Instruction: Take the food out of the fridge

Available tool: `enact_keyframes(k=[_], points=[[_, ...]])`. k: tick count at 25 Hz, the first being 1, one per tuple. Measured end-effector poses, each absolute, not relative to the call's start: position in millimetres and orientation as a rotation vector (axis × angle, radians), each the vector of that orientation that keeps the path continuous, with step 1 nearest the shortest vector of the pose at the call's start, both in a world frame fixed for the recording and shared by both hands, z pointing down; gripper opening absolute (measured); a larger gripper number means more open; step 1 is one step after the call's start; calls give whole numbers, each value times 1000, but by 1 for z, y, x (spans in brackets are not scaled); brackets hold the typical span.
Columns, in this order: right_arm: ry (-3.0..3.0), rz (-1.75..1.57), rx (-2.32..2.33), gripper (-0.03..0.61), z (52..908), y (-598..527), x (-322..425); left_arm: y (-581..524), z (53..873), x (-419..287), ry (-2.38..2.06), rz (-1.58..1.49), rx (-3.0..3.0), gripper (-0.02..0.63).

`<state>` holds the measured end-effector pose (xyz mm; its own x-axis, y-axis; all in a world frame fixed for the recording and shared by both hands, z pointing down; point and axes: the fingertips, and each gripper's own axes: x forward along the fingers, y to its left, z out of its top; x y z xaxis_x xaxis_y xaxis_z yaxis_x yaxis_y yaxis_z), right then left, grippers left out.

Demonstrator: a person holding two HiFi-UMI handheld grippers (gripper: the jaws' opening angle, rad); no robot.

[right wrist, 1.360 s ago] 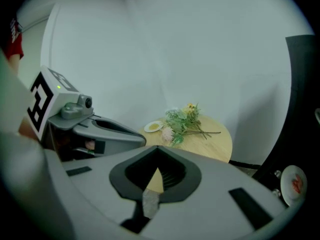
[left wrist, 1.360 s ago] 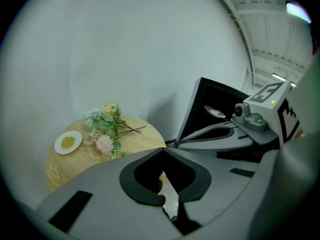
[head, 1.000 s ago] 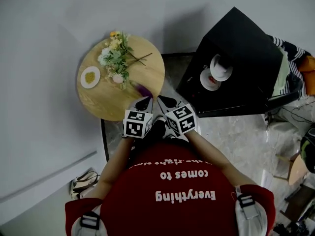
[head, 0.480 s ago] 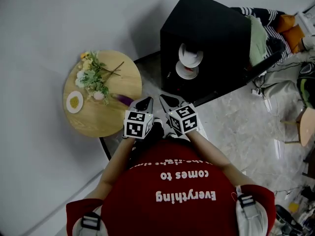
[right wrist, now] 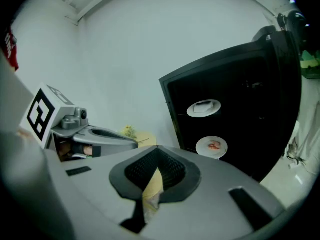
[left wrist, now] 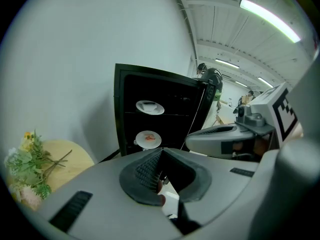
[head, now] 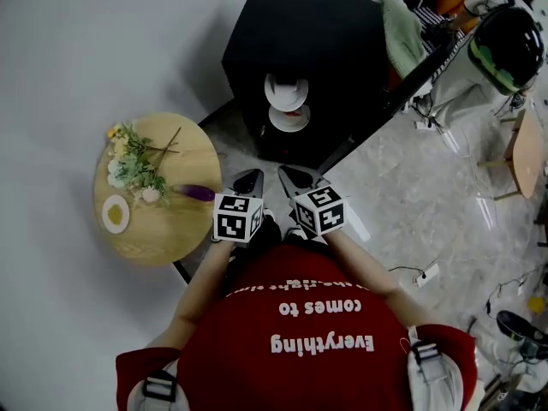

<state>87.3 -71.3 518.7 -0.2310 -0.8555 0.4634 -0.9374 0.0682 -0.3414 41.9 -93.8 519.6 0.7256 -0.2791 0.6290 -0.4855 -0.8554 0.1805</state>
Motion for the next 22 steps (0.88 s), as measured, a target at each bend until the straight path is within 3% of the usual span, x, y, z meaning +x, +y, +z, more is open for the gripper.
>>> enact_keyframes(k=[22], points=[[-1883,959,2248,11,521,-17,158,-174,512,161,-373,453,2216,6]])
